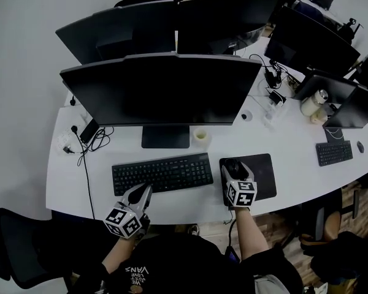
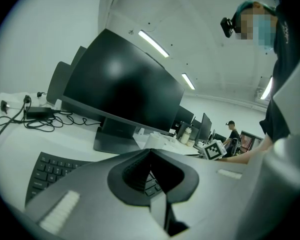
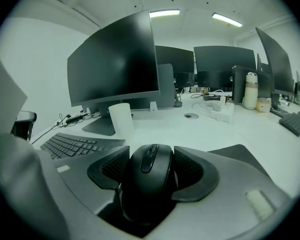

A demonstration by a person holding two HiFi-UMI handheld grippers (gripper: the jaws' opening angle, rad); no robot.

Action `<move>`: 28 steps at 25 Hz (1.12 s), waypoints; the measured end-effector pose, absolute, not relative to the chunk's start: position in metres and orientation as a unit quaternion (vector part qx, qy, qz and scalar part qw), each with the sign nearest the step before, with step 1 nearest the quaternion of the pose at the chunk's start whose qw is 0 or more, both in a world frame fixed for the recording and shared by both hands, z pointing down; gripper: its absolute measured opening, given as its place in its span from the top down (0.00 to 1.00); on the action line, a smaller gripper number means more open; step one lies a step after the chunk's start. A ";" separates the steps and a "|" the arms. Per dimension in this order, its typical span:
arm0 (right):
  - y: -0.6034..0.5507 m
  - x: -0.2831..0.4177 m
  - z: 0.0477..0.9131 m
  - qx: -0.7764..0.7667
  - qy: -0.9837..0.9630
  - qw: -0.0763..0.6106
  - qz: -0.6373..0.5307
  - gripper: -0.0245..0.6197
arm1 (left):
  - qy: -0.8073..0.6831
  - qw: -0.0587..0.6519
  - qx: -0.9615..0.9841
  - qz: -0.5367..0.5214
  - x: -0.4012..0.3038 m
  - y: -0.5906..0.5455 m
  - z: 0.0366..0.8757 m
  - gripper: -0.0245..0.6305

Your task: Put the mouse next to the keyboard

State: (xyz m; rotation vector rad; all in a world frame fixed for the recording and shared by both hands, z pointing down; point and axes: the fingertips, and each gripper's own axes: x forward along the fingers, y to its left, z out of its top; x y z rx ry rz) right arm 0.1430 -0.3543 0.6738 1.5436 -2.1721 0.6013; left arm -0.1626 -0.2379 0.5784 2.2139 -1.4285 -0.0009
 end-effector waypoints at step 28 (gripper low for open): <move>-0.345 0.149 0.683 0.537 -0.787 0.219 0.213 0.53 | -0.533 0.249 0.808 -0.013 -0.148 -0.241 0.575 0.96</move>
